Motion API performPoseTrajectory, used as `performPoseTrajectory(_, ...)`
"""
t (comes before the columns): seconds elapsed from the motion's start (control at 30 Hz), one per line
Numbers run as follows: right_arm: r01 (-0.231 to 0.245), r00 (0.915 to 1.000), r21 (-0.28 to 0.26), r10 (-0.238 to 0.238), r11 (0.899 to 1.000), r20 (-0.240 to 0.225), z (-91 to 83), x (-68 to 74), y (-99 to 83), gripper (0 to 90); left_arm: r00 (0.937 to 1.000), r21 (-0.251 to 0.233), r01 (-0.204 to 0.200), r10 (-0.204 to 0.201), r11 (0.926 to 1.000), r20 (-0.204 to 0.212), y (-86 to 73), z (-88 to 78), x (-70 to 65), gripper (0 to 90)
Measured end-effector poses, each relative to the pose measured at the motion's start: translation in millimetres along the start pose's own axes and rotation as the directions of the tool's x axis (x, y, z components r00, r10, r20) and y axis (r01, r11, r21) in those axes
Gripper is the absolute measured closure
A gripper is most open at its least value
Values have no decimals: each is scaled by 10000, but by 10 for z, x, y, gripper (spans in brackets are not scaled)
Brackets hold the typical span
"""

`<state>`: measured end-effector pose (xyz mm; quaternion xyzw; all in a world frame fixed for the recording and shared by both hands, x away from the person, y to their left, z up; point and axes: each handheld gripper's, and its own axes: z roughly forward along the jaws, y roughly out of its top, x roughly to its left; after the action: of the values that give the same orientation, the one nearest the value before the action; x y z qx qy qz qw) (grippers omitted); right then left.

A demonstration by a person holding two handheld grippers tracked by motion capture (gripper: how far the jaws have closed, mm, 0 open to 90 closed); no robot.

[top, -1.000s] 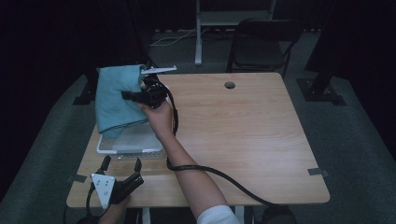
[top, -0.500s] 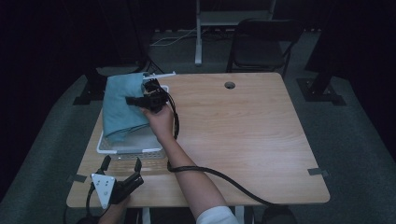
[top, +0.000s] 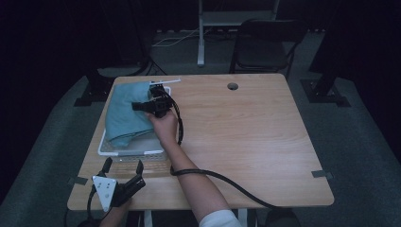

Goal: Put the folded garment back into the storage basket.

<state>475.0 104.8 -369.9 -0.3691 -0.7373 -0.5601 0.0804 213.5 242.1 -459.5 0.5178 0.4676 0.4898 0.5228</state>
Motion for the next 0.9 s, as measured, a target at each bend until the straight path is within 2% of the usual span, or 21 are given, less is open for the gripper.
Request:
performPoseTrajectory(0.13, -75, 9999, 52, 75, 10000, 81, -34, -3, -8, 701, 10000, 8, -1, 1, 10000, -2, 0, 1, 0, 45)
performPoseTrajectory(0.27, 83, 9998, 290, -89, 9995, 192, -13, 22, -10, 701, 10000, 4, 2, -2, 10000, -3, 0, 1, -1, 45)
performPoseTrajectory(0.4, -50, 9998, 255, 45, 9997, 176, -38, 12, -33, 700, 10000, 6, 0, 0, 10000, -1, 0, 1, 0, 45)
performPoseTrajectory(0.53, -107, 9991, 264, 96, 9996, 409, -55, 2, -64, 700, 10000, 11, 0, 0, 10000, -4, 0, 1, -1, 45)
performPoseTrajectory(0.6, -212, 9991, 316, 200, 9993, 385, -39, -12, -74, 700, 10000, 16, 3, -3, 10000, -4, 1, 2, -1, 45)
performPoseTrajectory(0.8, -44, 9983, 987, -15, 9951, 588, 55, 19, -53, 698, 10000, 30, -5, 5, 10000, -6, 1, 3, 0, 45)
performPoseTrajectory(0.9, 110, 9968, 1491, -227, 9888, 771, 104, 38, -41, 692, 10000, 29, -6, 6, 10000, -5, 1, 3, -1, 45)
